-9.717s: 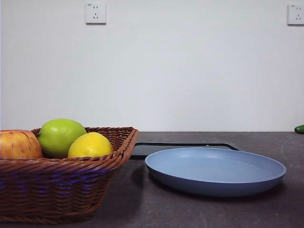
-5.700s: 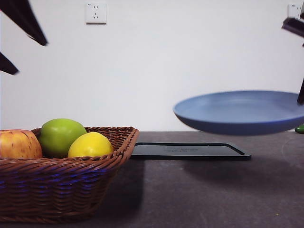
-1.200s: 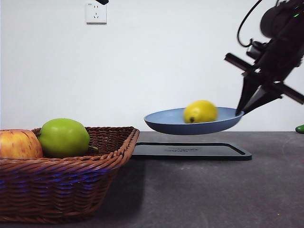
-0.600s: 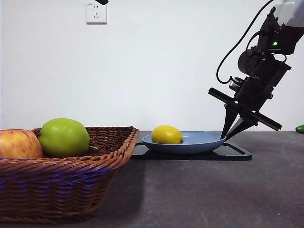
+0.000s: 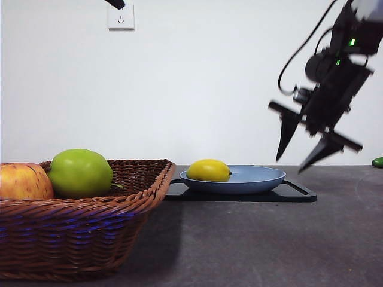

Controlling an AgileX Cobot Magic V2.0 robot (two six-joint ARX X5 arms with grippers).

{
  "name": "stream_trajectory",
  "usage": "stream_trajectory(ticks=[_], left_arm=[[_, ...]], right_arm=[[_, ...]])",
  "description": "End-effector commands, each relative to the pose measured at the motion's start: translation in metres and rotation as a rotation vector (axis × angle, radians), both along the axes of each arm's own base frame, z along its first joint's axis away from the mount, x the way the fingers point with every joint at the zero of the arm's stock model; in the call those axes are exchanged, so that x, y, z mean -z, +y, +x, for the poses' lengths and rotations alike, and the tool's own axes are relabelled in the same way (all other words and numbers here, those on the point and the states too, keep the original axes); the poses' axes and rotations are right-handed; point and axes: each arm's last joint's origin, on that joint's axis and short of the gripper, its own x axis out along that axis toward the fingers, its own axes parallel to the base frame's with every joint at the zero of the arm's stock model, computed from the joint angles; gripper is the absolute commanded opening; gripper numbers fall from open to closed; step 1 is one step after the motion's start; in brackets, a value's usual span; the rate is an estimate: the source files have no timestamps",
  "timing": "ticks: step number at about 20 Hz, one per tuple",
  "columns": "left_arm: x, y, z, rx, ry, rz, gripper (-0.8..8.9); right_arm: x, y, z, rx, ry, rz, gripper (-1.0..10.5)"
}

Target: Take the lemon from the basket,put the lemon in the plate,hand out the plate

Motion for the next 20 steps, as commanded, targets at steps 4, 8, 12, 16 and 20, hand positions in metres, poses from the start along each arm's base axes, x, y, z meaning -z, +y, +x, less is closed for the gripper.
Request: stream_trajectory(ticks=[4, 8, 12, 16, 20], left_arm=[[-0.011, 0.001, 0.010, -0.020, -0.167, 0.062, 0.94], [-0.014, 0.009, 0.021, 0.004, -0.244, 0.125, 0.06], [-0.008, 0.035, 0.039, -0.053, -0.181, 0.168, 0.06], [0.002, 0.070, 0.056, -0.085, -0.100, 0.063, 0.06], [0.028, 0.098, 0.045, -0.172, -0.172, -0.066, 0.06]], right_arm=[[-0.089, 0.007, -0.055, -0.183, -0.107, -0.056, 1.4], [-0.130, 0.025, -0.112, -0.378, -0.104, -0.111, 0.0], [-0.162, 0.044, -0.158, -0.371, -0.254, -0.356, 0.0], [-0.175, 0.050, -0.205, -0.225, -0.532, -0.444, 0.0], [-0.149, 0.045, -0.249, -0.139, -0.798, -0.365, 0.0]])
